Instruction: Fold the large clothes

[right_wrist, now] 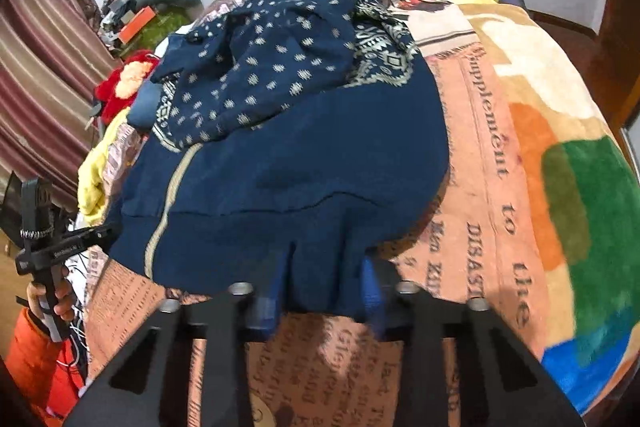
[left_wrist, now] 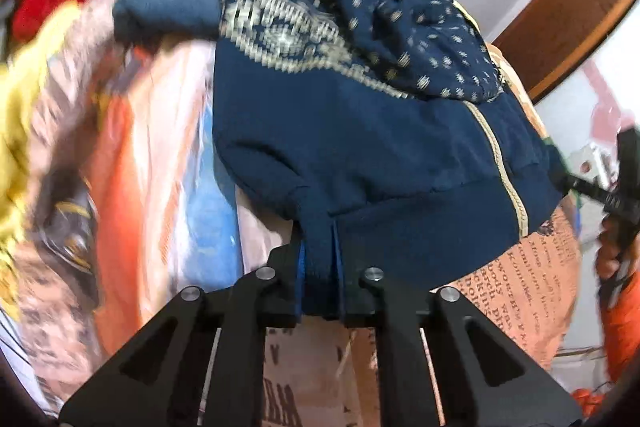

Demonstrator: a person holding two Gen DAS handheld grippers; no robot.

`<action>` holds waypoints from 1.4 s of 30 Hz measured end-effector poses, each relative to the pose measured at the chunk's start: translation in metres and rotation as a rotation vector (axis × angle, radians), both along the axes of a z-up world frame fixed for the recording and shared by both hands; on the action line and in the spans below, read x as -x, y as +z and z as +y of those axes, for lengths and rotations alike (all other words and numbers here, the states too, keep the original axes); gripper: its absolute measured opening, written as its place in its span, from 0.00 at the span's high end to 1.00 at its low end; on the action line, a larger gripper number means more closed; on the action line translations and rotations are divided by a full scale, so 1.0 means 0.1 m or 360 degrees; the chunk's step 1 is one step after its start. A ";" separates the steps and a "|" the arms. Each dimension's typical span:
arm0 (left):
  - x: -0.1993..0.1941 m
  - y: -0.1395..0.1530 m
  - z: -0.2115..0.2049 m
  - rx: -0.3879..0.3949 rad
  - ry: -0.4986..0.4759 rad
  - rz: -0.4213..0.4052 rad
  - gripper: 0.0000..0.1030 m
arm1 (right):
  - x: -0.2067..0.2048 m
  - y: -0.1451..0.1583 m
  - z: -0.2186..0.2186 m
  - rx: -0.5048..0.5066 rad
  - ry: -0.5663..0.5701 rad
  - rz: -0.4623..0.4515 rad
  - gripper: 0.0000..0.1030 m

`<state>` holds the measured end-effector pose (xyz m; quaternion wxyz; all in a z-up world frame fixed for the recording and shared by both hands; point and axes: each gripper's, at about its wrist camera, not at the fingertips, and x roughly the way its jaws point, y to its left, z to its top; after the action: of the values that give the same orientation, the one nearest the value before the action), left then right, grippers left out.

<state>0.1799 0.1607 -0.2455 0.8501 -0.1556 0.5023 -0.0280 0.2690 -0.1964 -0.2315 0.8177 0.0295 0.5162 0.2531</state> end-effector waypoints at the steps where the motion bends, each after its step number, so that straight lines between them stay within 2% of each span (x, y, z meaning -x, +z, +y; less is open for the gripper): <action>1: -0.01 0.07 -0.04 -0.0055 -0.0020 -0.0035 0.91 | -0.03 0.02 0.01 -0.0013 0.0002 0.0001 0.83; 3: -0.03 0.19 -0.06 -0.0096 -0.0038 -0.0099 0.92 | -0.07 0.07 0.03 -0.0042 0.0009 -0.0005 0.86; 8: -0.22 0.66 -0.01 -0.0100 -0.0040 -0.0291 0.92 | -0.21 0.33 0.10 -0.0071 0.0036 -0.0101 0.86; 12: -0.38 1.01 0.08 -0.0101 -0.0031 -0.0431 0.92 | -0.43 0.61 0.16 -0.0099 0.0039 -0.0189 0.87; 16: -0.71 1.34 0.17 -0.0135 -0.0031 -0.0570 0.92 | -0.76 0.89 0.23 -0.0107 0.0025 -0.0278 0.87; 19: -1.00 1.46 0.24 -0.0168 -0.0007 -0.0613 0.92 | -1.07 1.13 0.31 -0.0082 0.0020 -0.0377 0.91; 24: -1.56 1.54 0.48 -0.0147 0.0094 -0.0625 0.92 | -1.67 1.38 0.58 -0.0016 0.0030 -0.0489 0.91; 29: -2.23 1.32 0.80 -0.0129 0.0232 -0.0541 0.92 | -2.38 1.27 0.92 0.0075 -0.0025 -0.0502 0.92; 34: -2.84 0.83 1.00 -0.0235 0.0301 -0.0370 0.92 | -3.07 0.83 1.17 0.0138 -0.0128 -0.0416 0.92; 38: -3.07 0.47 1.12 -0.0241 0.0334 -0.0270 0.92 | -3.41 0.40 1.32 0.0288 -0.0168 -0.0377 0.91; 42: -3.17 0.28 1.15 -0.0298 0.0338 -0.0237 0.89 | -3.49 0.16 1.32 0.0361 -0.0150 -0.0400 0.91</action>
<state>0.4970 0.2758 -0.2173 0.8940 -0.1254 0.4191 0.0974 0.6181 -0.0643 -0.2151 0.8848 -0.0706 0.4332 0.1564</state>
